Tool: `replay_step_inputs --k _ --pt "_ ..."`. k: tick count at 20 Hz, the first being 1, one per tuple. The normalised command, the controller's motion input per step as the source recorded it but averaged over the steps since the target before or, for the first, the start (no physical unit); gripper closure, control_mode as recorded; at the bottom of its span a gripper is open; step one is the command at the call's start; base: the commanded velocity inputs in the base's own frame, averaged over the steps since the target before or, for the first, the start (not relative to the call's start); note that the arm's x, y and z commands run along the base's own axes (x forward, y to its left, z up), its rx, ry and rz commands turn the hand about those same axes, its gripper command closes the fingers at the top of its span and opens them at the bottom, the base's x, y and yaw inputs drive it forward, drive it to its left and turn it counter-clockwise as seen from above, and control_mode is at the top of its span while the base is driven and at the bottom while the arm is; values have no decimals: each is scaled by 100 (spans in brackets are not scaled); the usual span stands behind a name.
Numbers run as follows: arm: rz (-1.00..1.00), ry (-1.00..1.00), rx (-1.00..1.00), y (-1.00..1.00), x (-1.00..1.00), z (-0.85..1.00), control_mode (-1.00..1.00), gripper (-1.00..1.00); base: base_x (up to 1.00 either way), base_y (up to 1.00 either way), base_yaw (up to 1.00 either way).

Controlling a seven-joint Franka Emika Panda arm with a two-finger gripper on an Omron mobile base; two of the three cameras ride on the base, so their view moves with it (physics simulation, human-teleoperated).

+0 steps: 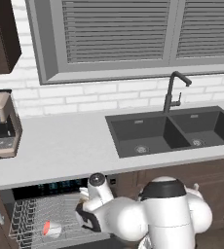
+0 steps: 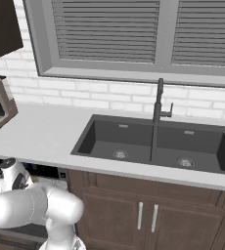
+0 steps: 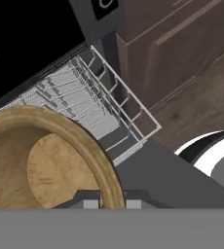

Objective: Pick up the cup and bowl from the counter, place them in the dishwasher, and close the dishwasher door.

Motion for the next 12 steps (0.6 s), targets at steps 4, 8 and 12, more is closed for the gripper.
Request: replay_step_inputs --k 4,8,12 --pt "0 15 -5 2 3 -53 -100 100 0 0 0" --pt "0 6 -4 1 -1 -36 -100 100 0 0 0" --pt "0 0 -3 3 0 -41 -100 100 0 0 0"
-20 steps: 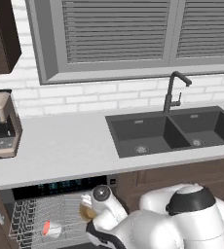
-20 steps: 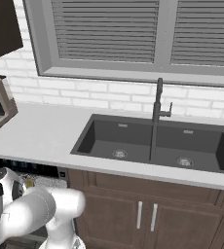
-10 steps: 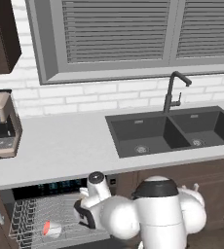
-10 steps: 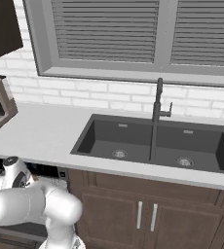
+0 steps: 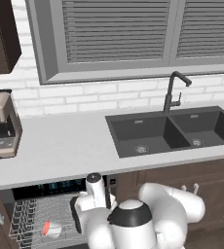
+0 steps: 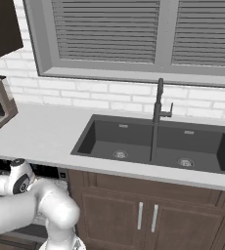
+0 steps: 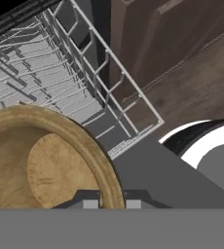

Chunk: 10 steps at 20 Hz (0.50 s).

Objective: Pick up the cup and bowl from the counter, place them in the dishwasher, and close the dishwasher door.

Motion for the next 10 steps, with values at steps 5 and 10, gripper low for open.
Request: replay_step_inputs --k 5,10 --pt "0 0 -8 29 0 -53 -100 100 0 0 0" --pt "0 0 -8 35 0 -37 -100 100 0 0 0"
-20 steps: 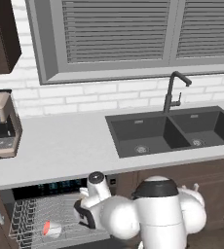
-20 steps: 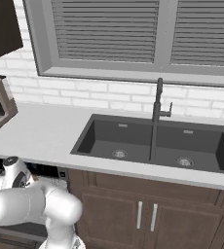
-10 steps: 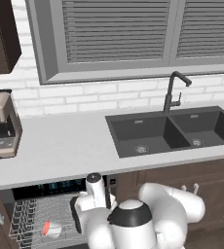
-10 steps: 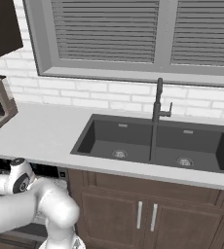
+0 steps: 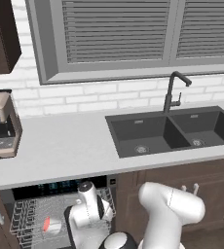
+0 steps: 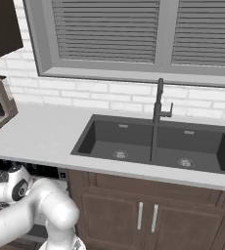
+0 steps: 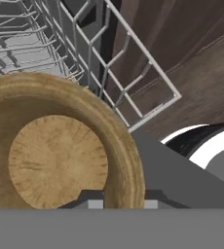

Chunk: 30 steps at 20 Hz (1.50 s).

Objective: Pick up the cup and bowl from the counter, place them in the dishwasher, and close the dishwasher door.

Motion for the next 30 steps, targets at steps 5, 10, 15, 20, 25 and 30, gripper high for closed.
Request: replay_step_inputs --k 5,10,15,20,25,30 --pt "0 0 -3 27 1 -1 -100 100 0 0 0" --pt "0 0 0 2 0 0 -100 -100 0 0 0" --pt "0 0 0 0 0 0 -100 -100 0 0 0" --pt "0 0 0 0 0 0 -100 -100 0 0 0" --pt "0 0 0 0 0 11 -100 -100 0 0 0" --pt "0 -1 0 0 18 51 -100 -100 0 0 0"
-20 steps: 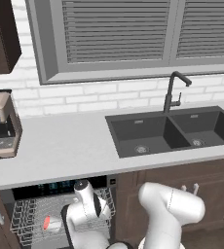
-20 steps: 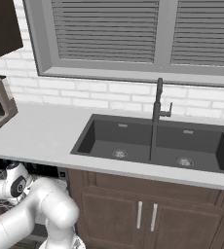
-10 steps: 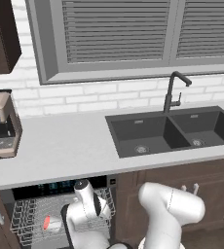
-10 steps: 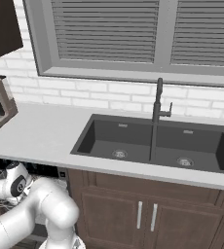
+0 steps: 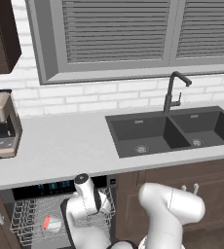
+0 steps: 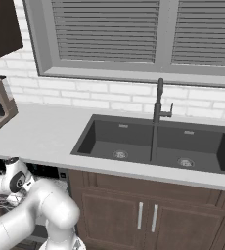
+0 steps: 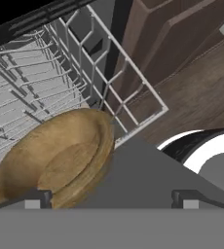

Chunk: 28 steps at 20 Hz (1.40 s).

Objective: Pick up the cup and bowl from the counter, place them in the dishwasher, and close the dishwasher door.

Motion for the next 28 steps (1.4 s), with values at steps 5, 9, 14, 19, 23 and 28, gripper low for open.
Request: replay_step_inputs --k 5,9,14,19,23,28 --pt "0 -7 0 0 32 29 -100 -100 0 0 0" --pt "2 -2 1 0 -37 27 -100 -100 0 0 0" --pt "3 0 0 0 -93 34 -100 -100 0 0 0" --pt "4 -6 7 -13 -84 21 -100 -100 0 0 0" --pt "7 -7 10 -8 -51 22 -100 -100 0 0 0" --pt "5 -2 8 0 -44 22 -100 -100 0 0 0"
